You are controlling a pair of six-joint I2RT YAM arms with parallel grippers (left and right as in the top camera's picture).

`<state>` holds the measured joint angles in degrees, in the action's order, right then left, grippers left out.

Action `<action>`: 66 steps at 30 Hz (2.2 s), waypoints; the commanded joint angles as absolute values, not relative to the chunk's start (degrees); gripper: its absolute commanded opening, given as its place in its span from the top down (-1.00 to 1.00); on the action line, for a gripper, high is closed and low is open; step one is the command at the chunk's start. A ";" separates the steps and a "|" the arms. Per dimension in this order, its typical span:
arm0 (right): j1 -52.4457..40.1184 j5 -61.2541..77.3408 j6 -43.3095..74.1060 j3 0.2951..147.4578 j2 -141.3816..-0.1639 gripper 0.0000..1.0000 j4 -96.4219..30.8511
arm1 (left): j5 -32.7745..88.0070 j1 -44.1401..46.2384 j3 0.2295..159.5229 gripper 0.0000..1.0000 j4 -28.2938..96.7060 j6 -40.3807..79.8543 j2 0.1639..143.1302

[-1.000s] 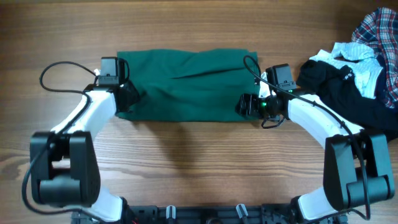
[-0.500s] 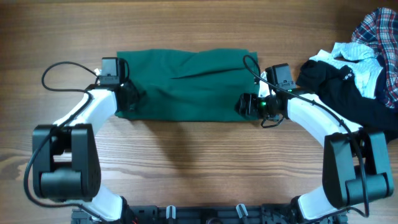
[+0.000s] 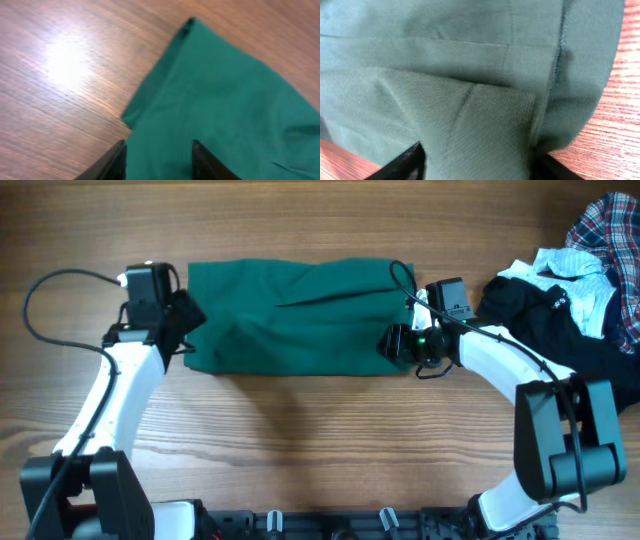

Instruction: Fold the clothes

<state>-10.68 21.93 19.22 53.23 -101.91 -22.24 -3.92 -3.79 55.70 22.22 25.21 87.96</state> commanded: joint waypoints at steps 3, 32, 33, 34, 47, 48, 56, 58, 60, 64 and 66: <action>-10.98 22.76 19.05 51.62 -104.79 0.28 -23.14 | -1.61 -10.02 55.51 0.31 18.46 24.23 93.41; -11.03 22.76 19.05 51.62 -104.79 0.11 -24.08 | 22.81 -17.30 55.51 -0.24 13.54 -0.03 104.60; -11.03 22.76 19.07 51.62 -104.79 0.11 -24.08 | 22.41 -17.61 55.51 -0.24 13.26 -0.05 104.60; -11.03 22.76 19.05 51.62 -104.79 0.11 -24.08 | 22.44 -17.80 55.51 -0.24 13.02 -0.03 104.60; -11.03 22.76 18.85 51.62 -104.79 0.10 -23.99 | 26.65 -18.11 55.51 -0.19 7.62 -1.56 104.71; -11.03 22.76 18.83 51.62 -104.79 0.10 -23.99 | 26.79 -18.11 55.51 -0.18 7.44 -2.11 104.81; -11.03 22.72 18.85 51.62 -104.79 0.26 -23.70 | 27.64 -18.11 55.51 -0.14 6.52 -3.88 105.21; -11.03 22.72 18.87 51.62 -104.79 0.49 -23.38 | 27.64 -18.11 55.51 -0.13 6.07 -3.88 106.10; -11.03 22.70 19.05 51.62 -104.79 0.60 -23.35 | 27.66 -18.11 55.51 -0.13 5.30 -3.88 107.70; -11.03 22.55 19.05 51.62 -104.79 0.66 -23.38 | 27.68 -18.11 55.51 -0.13 2.68 -3.86 110.93; -11.03 22.55 19.09 51.62 -104.79 0.68 -23.35 | 28.69 -18.11 55.51 -0.11 1.65 -3.86 111.94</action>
